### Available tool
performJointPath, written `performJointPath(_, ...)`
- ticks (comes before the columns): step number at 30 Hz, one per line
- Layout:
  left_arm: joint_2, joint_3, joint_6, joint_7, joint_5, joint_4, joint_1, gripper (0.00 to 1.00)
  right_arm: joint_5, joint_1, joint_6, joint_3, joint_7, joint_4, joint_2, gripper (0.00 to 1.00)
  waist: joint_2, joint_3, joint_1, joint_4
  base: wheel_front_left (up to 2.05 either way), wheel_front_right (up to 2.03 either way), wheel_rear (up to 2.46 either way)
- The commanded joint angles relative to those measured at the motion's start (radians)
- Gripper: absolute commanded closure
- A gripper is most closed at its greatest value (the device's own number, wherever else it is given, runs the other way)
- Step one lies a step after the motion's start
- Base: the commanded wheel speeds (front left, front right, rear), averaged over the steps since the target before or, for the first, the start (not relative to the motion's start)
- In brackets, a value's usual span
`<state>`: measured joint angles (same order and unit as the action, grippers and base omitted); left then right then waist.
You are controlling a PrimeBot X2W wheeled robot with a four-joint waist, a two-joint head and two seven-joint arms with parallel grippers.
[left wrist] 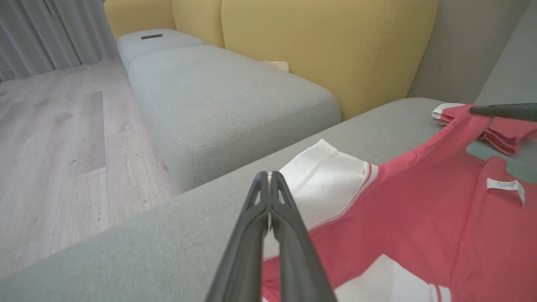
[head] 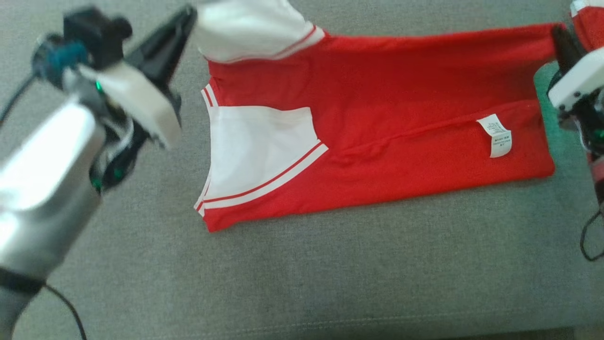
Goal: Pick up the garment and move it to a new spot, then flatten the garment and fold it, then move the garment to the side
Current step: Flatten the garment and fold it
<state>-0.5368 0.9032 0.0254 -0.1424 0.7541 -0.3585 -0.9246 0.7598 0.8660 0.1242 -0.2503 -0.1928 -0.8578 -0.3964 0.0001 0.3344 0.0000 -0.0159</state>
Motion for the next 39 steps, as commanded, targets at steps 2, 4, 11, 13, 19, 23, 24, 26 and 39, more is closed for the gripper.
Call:
performJointPath(2,-0.071,-0.043,-0.029,0.005,0.012,0.078,0.021,1.0,0.02,-0.032,0.007,-0.016,-0.005,0.046,-0.026,1.0,-0.0001,-0.006,0.0,0.004,0.0,0.0,0.0)
performJointPath(4,-0.096,-0.037,-0.058,0.011,0.016,0.137,0.073,1.0,0.03,-0.06,0.007,-0.02,-0.009,0.056,-0.037,1.0,-0.0001,-0.009,0.0,0.007,0.0,0.0,0.0)
performJointPath(11,-0.167,-0.024,-0.183,0.008,0.017,0.325,0.248,1.0,0.058,-0.147,0.007,-0.02,-0.009,0.082,-0.061,1.0,-0.0001,-0.016,0.0,0.016,0.0,0.0,0.0)
performJointPath(13,-0.175,-0.019,-0.212,0.001,0.022,0.364,0.294,1.0,0.063,-0.17,0.007,-0.017,-0.006,0.088,-0.068,1.0,-0.0001,-0.021,0.0,0.021,0.0,0.0,0.0)
performJointPath(19,-0.179,-0.007,-0.261,-0.012,0.037,0.417,0.38,1.0,0.074,-0.227,0.007,-0.013,-0.008,0.112,-0.078,1.0,-0.0001,-0.029,0.0,0.032,0.0,0.0,0.0)
performJointPath(23,-0.147,0.014,-0.273,-0.03,0.049,0.397,0.427,1.0,0.069,-0.274,0.007,-0.017,-0.011,0.13,-0.073,0.66,-0.0001,-0.035,0.0,0.038,0.0,0.0,0.0)
performJointPath(24,-0.134,0.014,-0.275,-0.038,0.056,0.385,0.436,1.0,0.068,-0.282,0.007,-0.016,-0.008,0.132,-0.069,0.46,-0.0001,-0.039,0.0,0.038,0.0,0.0,0.0)
performJointPath(26,-0.108,0.016,-0.275,-0.048,0.072,0.354,0.452,0.99,0.063,-0.298,0.007,-0.015,-0.003,0.133,-0.063,0.0,-0.0001,-0.05,0.0,0.038,0.0,0.0,0.0)
performJointPath(39,0.016,-0.076,-0.355,-0.117,0.104,0.243,0.624,0.0,0.023,-0.488,0.007,0.0,0.214,0.222,-0.021,0.0,-0.0001,-0.221,0.0,0.009,0.0,0.0,0.0)
